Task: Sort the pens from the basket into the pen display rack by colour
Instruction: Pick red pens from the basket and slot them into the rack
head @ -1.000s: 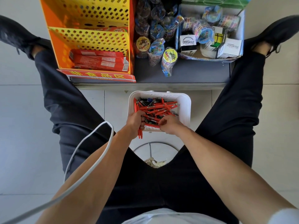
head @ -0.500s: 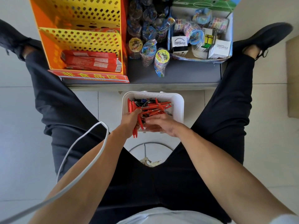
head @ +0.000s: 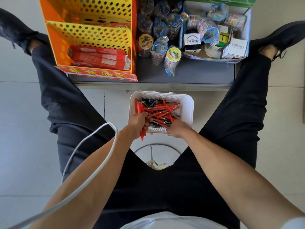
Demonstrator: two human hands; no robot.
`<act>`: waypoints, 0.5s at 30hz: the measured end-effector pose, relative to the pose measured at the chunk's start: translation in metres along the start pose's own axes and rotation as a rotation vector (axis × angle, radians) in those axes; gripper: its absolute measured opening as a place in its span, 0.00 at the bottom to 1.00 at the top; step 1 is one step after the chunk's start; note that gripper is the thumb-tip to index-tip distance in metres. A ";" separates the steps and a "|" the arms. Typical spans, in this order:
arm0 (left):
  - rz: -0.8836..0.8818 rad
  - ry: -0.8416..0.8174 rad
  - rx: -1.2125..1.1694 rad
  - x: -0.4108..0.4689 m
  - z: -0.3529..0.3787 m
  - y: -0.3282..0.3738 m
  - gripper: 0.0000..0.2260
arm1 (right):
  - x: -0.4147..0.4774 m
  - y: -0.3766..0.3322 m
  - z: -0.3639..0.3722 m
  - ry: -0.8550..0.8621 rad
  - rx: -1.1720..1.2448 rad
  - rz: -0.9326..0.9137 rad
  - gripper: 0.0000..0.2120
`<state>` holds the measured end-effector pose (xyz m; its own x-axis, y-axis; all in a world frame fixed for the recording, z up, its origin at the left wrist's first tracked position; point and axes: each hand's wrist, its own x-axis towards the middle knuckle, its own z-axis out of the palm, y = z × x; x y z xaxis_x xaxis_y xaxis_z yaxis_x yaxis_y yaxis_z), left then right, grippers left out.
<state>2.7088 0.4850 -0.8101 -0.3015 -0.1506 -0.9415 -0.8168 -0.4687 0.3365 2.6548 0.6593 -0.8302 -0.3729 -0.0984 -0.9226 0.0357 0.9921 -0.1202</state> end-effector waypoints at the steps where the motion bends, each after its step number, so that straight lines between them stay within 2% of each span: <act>1: -0.008 -0.002 0.004 -0.001 0.000 0.000 0.12 | 0.002 0.001 0.000 0.037 0.055 0.008 0.12; 4: -0.017 -0.002 0.029 0.001 0.000 -0.001 0.11 | 0.006 0.005 -0.004 0.116 0.262 0.013 0.10; 6: -0.009 0.001 0.048 0.002 0.000 -0.002 0.10 | 0.006 0.004 -0.005 0.116 0.453 -0.017 0.04; 7: -0.005 -0.006 0.054 0.002 0.001 -0.002 0.09 | 0.004 0.003 -0.005 0.089 0.570 -0.033 0.06; 9: 0.005 -0.017 0.068 0.003 0.002 -0.003 0.09 | -0.001 0.002 -0.005 -0.058 0.795 -0.055 0.22; 10: 0.016 -0.011 0.082 0.003 0.002 -0.004 0.10 | -0.004 0.002 -0.005 -0.127 0.819 -0.079 0.23; 15: 0.172 0.126 0.212 0.002 0.003 -0.007 0.10 | -0.021 -0.005 -0.010 -0.269 0.701 -0.249 0.11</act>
<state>2.7125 0.4906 -0.8141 -0.3916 -0.3247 -0.8609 -0.8475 -0.2371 0.4749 2.6528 0.6572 -0.8062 -0.2131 -0.4151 -0.8845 0.5903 0.6667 -0.4551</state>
